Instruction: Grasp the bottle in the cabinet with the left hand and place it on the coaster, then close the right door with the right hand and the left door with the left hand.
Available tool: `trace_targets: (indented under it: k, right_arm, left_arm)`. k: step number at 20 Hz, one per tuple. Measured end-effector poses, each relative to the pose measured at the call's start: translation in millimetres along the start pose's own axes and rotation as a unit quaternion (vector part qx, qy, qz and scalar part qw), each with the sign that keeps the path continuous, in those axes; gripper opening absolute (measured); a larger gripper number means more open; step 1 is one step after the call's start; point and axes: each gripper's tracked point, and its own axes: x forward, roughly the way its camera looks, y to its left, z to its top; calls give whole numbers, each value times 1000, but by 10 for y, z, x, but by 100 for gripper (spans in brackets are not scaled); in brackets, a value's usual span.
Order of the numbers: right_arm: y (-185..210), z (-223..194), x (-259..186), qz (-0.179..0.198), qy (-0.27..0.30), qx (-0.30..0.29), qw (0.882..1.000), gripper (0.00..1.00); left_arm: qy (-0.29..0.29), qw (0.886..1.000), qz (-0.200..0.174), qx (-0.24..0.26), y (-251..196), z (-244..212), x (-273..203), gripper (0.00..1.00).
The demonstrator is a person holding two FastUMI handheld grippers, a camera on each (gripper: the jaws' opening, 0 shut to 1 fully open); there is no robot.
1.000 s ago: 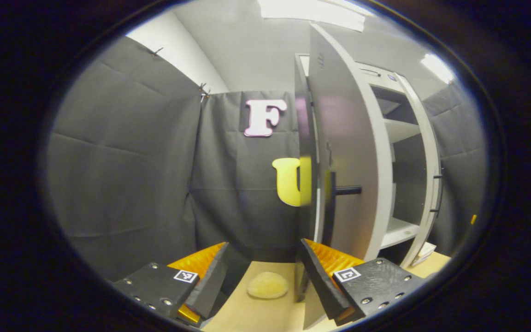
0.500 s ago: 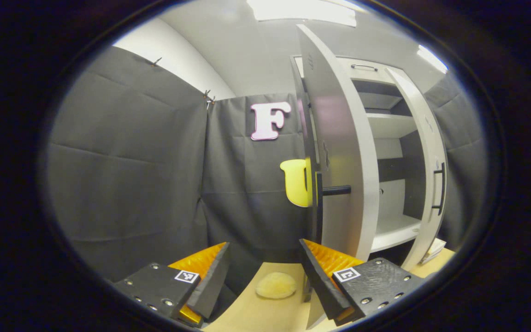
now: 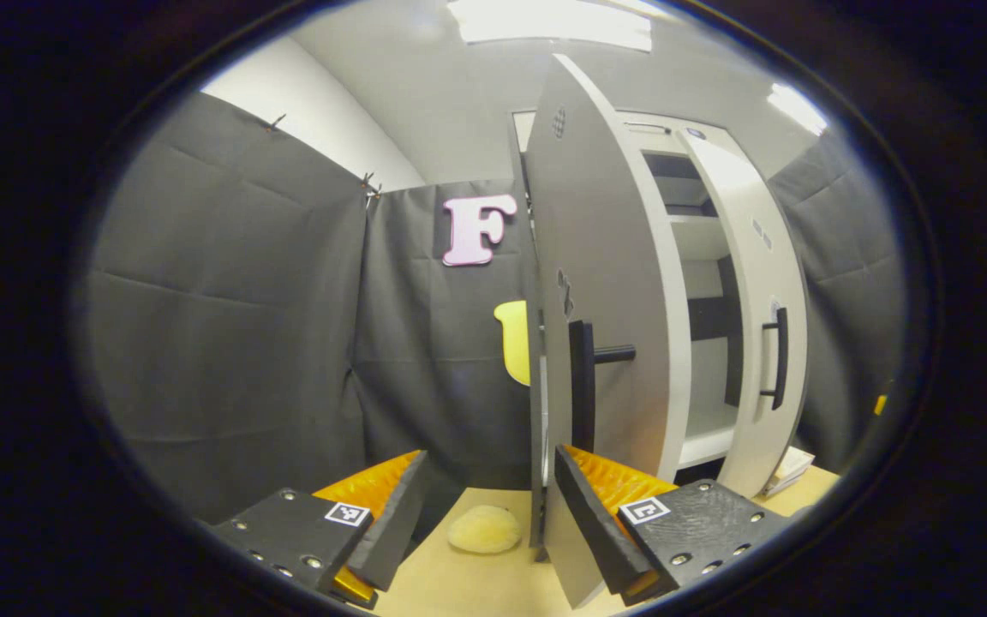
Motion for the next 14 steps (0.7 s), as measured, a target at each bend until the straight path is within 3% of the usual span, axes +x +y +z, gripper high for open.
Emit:
trace_targets:
  k: [14]
  right_arm:
    - [-455, -20, -89, -32, 3, -10, 999, 95]
  left_arm:
    - [-8, 998, -28, -53, -703, -43, 98, 90]
